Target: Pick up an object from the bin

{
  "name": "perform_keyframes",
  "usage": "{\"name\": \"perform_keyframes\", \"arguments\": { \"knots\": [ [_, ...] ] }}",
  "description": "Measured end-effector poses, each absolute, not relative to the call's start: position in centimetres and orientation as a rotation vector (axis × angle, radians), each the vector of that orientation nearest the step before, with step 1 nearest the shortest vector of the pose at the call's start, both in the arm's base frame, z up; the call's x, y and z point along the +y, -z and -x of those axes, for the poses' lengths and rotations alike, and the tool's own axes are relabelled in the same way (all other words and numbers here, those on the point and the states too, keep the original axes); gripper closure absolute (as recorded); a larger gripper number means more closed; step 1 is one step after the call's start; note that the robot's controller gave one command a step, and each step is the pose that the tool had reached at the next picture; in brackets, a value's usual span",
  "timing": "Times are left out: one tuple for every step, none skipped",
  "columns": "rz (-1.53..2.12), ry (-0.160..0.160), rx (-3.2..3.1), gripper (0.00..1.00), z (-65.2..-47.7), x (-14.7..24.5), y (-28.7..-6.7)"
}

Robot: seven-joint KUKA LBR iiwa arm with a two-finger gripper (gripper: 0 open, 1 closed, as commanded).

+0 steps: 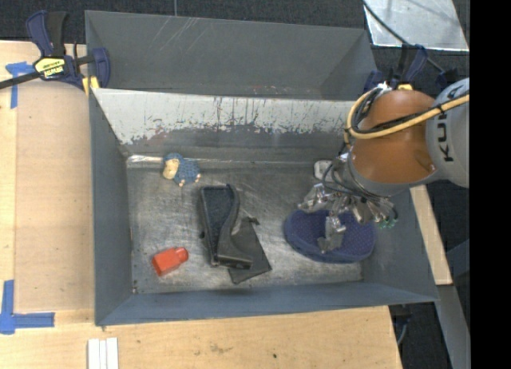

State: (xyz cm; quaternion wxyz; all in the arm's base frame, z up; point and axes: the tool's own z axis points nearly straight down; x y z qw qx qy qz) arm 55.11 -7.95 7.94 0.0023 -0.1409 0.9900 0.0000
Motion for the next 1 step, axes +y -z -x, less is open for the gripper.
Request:
{"name": "perform_keyframes", "arguments": {
  "knots": [
    [0.77,0.005,3.033,1.0,-53.17,-4.01,-27.65]
  ]
}}
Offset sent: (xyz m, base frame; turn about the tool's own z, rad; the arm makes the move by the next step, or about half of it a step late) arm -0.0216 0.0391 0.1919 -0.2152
